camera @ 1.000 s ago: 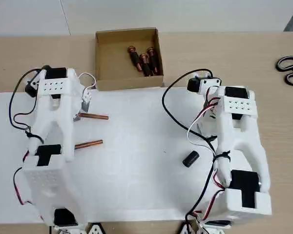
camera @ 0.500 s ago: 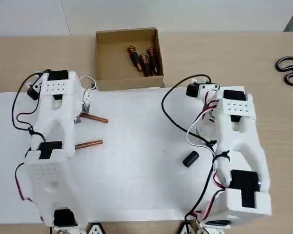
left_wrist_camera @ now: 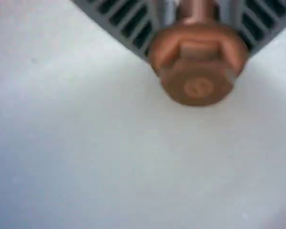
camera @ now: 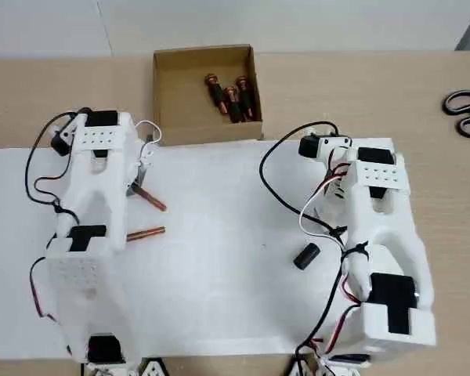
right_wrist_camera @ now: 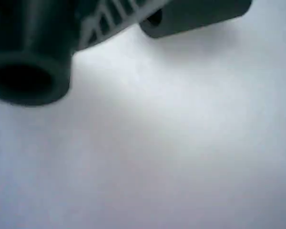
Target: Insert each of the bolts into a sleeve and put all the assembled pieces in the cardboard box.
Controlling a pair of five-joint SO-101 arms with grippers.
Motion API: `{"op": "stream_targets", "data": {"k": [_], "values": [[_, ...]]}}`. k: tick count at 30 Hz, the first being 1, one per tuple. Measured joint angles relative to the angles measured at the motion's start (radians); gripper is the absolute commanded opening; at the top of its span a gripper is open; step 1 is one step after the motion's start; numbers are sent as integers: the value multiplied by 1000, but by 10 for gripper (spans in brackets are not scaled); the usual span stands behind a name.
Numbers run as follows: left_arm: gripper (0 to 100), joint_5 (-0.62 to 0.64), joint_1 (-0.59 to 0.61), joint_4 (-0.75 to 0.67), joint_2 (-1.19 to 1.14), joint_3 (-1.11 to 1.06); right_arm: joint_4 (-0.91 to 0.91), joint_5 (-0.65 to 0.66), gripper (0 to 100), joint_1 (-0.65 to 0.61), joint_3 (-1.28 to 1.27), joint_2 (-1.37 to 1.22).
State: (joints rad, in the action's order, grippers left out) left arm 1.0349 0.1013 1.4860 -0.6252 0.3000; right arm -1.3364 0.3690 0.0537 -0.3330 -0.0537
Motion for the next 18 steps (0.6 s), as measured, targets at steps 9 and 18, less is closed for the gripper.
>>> {"op": "stream_targets", "data": {"k": [9,18], "values": [[7,-11,-2,6,-2,5,0,0,10,0,0,0],[7,-101,-28,195,11,175,-3,0,7,-48,-2,69]]}}
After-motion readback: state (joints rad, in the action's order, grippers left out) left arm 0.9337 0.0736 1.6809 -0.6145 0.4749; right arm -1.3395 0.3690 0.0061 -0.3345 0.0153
